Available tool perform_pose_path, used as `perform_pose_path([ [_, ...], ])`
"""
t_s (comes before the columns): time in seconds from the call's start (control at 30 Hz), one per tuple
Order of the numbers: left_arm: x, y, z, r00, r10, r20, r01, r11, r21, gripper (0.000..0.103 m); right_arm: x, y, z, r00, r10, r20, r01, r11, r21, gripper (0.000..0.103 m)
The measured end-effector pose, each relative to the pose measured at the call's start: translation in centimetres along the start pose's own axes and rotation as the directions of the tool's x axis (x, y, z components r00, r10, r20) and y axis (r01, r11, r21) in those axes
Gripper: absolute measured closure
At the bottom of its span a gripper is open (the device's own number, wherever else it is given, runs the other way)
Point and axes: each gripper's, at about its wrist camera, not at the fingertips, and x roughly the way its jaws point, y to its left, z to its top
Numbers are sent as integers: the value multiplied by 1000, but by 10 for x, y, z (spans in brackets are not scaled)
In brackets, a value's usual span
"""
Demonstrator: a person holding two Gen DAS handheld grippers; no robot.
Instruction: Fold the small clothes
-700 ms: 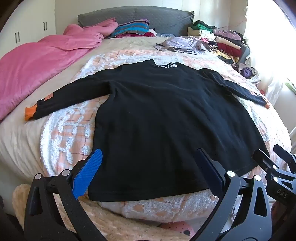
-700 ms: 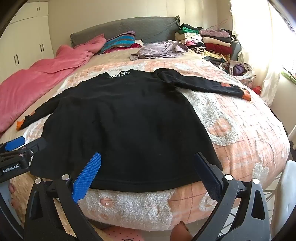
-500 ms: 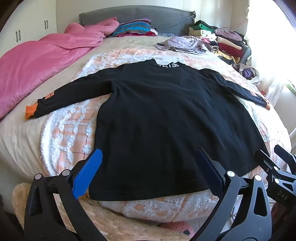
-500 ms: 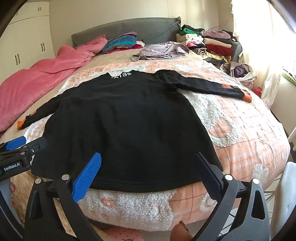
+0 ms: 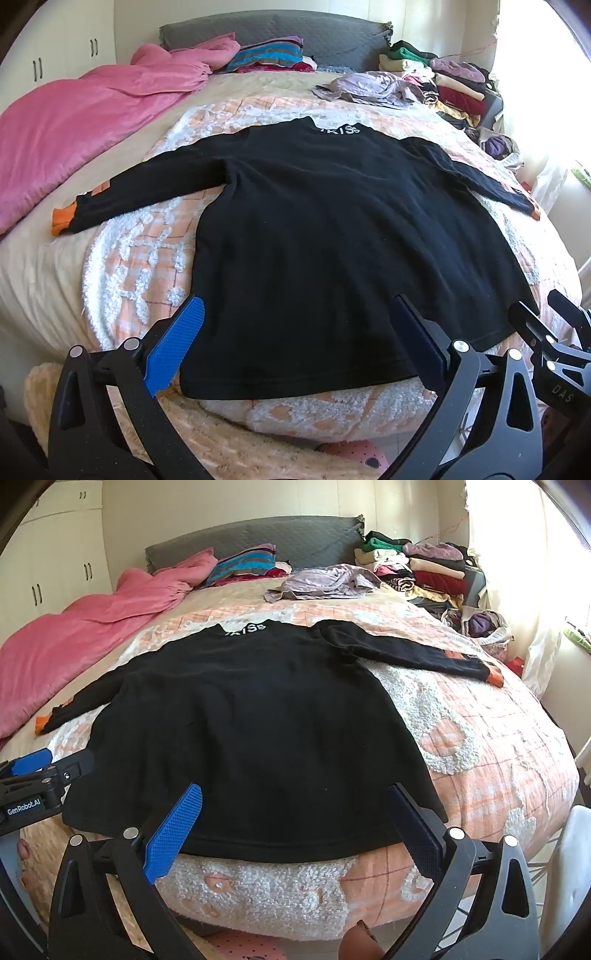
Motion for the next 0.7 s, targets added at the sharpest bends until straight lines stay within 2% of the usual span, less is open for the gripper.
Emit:
perform_pose_path([
  [0.7,3,0,3,1000,-4,7,4,1000,15,9,-1,2,0,1000,-6,2,6,1000,-7,4],
])
